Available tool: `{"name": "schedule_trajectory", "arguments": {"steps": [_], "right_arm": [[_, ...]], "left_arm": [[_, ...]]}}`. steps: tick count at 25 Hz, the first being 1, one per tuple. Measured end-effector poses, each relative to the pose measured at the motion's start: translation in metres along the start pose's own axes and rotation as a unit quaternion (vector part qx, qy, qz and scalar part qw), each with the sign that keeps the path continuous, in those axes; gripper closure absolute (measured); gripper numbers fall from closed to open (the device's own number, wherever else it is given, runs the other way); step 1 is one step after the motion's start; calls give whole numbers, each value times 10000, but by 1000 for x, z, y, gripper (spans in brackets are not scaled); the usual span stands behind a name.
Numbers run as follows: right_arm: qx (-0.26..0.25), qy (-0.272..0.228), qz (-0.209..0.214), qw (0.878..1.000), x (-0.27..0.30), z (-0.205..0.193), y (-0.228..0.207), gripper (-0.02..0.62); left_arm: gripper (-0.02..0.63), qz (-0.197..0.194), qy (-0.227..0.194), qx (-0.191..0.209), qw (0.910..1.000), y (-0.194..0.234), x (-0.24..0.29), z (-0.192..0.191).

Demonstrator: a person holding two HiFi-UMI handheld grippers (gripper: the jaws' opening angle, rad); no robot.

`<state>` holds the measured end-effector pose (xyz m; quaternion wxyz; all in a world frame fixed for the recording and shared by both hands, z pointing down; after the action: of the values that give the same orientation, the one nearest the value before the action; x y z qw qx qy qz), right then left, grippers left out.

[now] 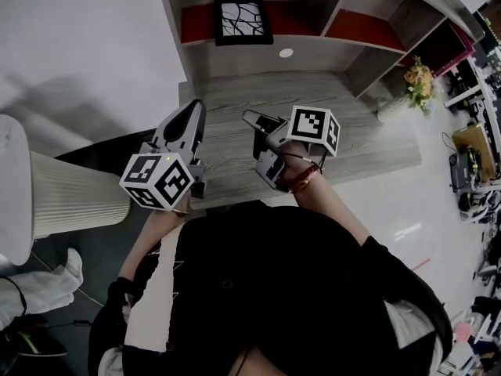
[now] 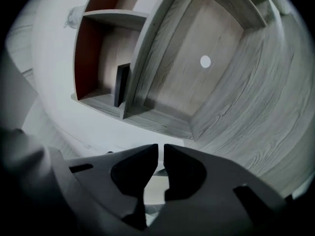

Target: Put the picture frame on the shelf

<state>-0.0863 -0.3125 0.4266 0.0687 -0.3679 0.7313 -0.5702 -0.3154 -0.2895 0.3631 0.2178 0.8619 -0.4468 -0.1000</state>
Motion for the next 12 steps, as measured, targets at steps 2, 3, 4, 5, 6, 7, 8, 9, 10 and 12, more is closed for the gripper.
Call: {"name": "schedule_trajectory", "arguments": {"steps": [2, 3, 4, 5, 6, 7, 8, 9, 10, 12], "right_arm": [[-500, -186, -213, 9983, -8, 6, 6, 605], [-824, -261, -276, 9959, -13, 9, 11, 606], [-1197, -333, -313, 9918, -17, 13, 18, 606], [-1597, -406, -354, 9857, -21, 17, 25, 606], [-2002, -479, -418, 9777, -25, 21, 32, 606], [-2397, -551, -506, 9680, -29, 24, 38, 604], [-2769, -631, -611, 9569, -33, 28, 45, 603], [-3111, -731, -728, 9448, -38, 31, 51, 601], [-3413, -856, -838, 9323, -43, 36, 57, 597], [-3887, -1153, -950, 9092, -54, 44, 67, 592]], "left_arm": [[594, -53, 17, 10, 10000, -2, 0, -1], [595, -83, 21, 18, 10000, -4, 0, -2], [595, -110, 24, 28, 9999, -6, 1, -2], [594, -134, 25, 38, 9999, -8, 2, -2], [594, -156, 27, 47, 9999, -10, 3, -2], [594, -178, 28, 56, 9998, -12, 4, -1], [595, -200, 31, 66, 9998, -14, 5, -1], [594, -223, 33, 80, 9997, -16, 7, -1], [595, -241, 33, 99, 9997, -18, 8, 0], [594, -252, 14, 138, 9996, -21, 13, 1]]}}
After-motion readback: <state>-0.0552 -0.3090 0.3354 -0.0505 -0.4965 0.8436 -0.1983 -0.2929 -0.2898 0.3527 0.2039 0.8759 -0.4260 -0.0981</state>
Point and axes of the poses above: the fingertips, and each gripper's own axes: x forward along the fingers, y to its left, z out of its top, the point moved 10 cm from there along -x, backward along the fingers, and after that the axes turned 5 degrees about -x, right-handed, at the moved point
